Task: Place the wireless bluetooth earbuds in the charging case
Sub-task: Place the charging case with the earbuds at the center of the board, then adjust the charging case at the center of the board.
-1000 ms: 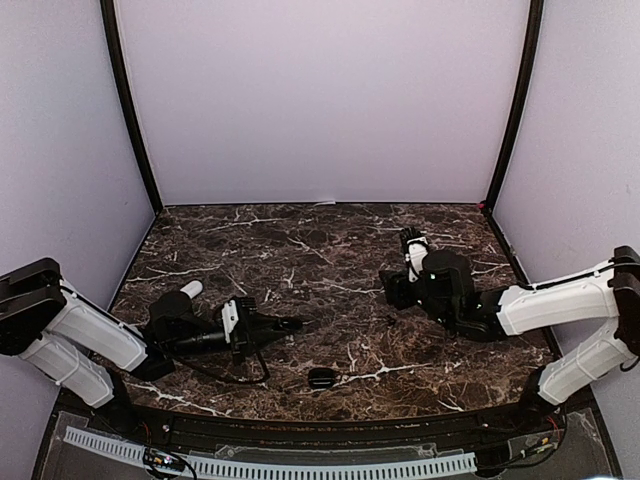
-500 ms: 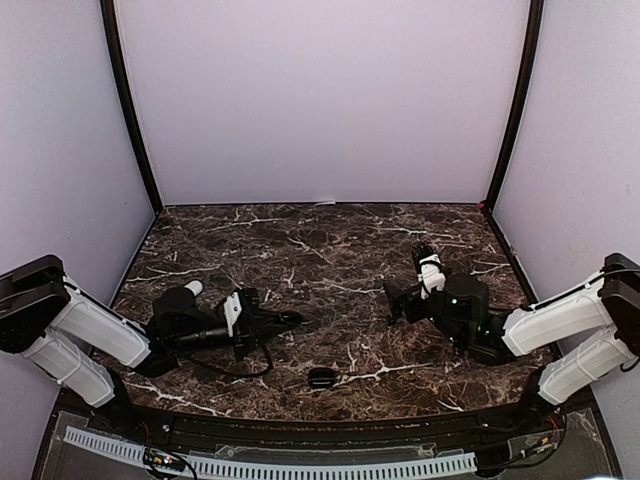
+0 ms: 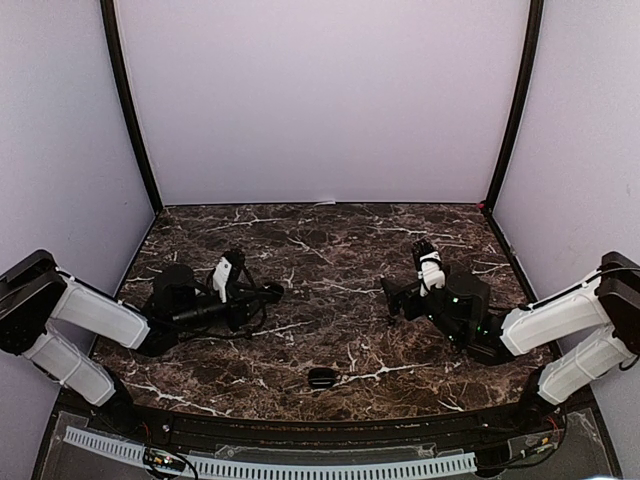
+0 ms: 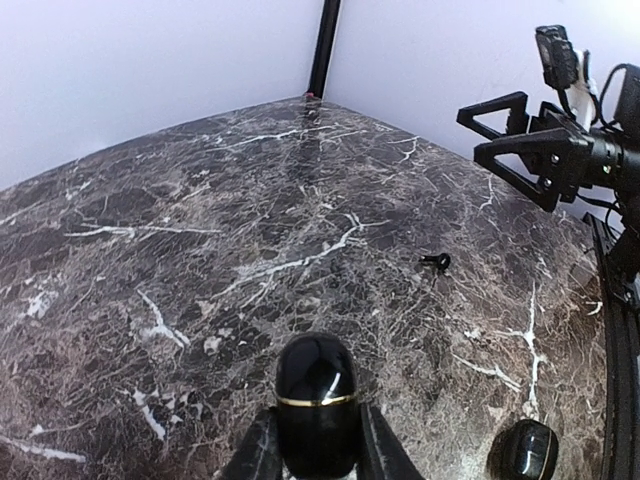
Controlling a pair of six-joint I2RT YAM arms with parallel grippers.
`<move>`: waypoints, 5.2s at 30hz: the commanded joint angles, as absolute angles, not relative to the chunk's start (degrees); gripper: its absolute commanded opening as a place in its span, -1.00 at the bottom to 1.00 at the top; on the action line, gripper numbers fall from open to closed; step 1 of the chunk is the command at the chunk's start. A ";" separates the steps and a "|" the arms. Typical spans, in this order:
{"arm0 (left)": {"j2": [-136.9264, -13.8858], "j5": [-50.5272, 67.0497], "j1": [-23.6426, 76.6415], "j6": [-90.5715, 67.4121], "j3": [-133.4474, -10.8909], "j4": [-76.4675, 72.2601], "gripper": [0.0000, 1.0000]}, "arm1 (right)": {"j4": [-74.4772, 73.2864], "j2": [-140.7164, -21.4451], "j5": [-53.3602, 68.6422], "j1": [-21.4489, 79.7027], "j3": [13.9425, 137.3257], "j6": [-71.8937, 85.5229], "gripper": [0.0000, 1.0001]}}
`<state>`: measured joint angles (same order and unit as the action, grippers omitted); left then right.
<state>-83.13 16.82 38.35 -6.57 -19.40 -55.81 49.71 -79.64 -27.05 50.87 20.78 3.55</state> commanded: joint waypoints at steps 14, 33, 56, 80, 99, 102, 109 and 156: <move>-73.51 4.89 28.34 -27.02 -31.38 -9.82 -1.00 | 50.76 -80.27 -25.41 50.46 22.66 5.17 0.96; -77.47 10.12 18.13 -27.33 -31.53 -9.09 -1.00 | 49.86 -80.30 -24.35 50.49 23.06 5.14 0.95; -89.56 13.01 16.43 -24.09 -38.43 -10.70 -0.87 | 49.66 -81.74 -24.03 50.50 23.76 4.75 0.94; -88.49 9.40 16.41 -22.21 -40.32 -6.99 0.97 | 48.75 -81.20 -23.64 50.49 23.79 4.42 0.93; -52.53 4.78 16.42 -30.72 -22.31 -10.09 0.98 | 31.22 -72.31 -3.39 53.69 23.05 7.74 0.79; -50.24 15.87 16.45 -28.40 -19.28 -17.28 0.83 | 25.35 -73.69 -11.27 61.15 24.77 8.42 0.81; -52.21 20.93 20.84 -25.43 -17.31 -24.09 0.86 | 28.66 -77.09 -15.45 73.77 21.40 13.24 0.80; -64.10 29.24 29.33 -11.50 -15.54 -37.76 0.70 | 30.98 -97.78 -21.09 70.16 30.66 13.19 0.78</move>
